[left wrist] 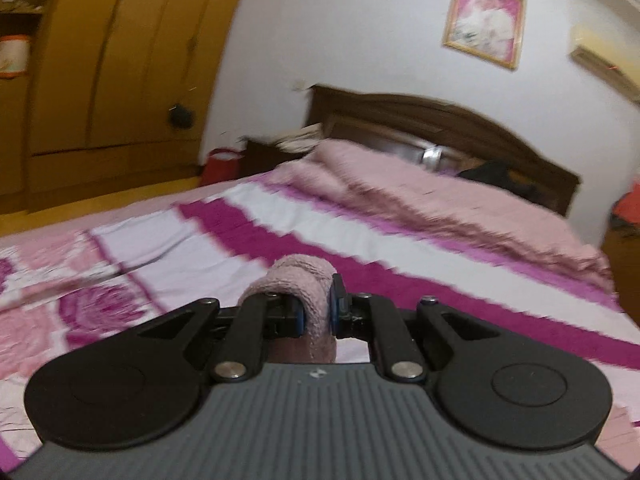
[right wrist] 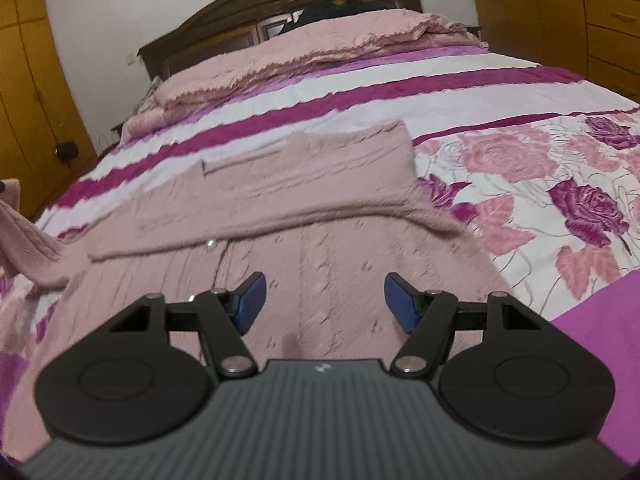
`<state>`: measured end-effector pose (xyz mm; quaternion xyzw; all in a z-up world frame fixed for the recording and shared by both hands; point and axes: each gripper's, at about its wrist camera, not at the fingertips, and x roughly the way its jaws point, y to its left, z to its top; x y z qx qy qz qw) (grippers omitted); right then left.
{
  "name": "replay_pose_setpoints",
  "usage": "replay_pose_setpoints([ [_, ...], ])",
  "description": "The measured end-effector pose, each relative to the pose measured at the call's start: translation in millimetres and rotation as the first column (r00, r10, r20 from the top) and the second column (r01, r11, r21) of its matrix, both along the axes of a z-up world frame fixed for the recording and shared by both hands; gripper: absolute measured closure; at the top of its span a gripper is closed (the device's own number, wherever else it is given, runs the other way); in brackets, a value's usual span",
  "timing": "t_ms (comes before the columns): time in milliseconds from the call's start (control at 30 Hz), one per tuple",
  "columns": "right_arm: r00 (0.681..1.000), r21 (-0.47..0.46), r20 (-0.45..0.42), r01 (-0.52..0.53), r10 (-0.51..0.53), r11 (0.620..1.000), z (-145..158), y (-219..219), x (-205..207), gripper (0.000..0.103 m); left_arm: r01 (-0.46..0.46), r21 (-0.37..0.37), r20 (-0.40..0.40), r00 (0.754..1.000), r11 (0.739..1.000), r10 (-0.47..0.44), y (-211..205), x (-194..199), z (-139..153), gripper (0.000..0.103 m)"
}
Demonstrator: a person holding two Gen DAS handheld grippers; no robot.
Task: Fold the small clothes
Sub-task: 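Grasp the remaining sleeve cuff with the left gripper and lift it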
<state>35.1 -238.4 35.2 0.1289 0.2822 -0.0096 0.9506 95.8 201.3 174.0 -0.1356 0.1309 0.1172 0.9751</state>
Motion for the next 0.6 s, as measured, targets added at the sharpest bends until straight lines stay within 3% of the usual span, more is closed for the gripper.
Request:
replay_pose_setpoints([
  [167, 1.0, 0.037, 0.027, 0.015, -0.016, 0.999, 4, -14, -2, 0.035, 0.097, 0.019, 0.027, 0.995, 0.995, -0.098, -61, 15, 21, 0.09],
  [333, 0.999, 0.057, 0.036, 0.017, -0.019, 0.998, 4, -25, -5, 0.035, 0.203, 0.027, 0.028, 0.979, 0.979, -0.203, -128, 25, 24, 0.09],
  [600, 0.999, 0.102, 0.031, 0.041, -0.044, 0.994, -3, -47, -7, 0.035, 0.348, 0.007, -0.079, 0.935, 0.937, -0.347, -239, 44, -24, 0.09],
])
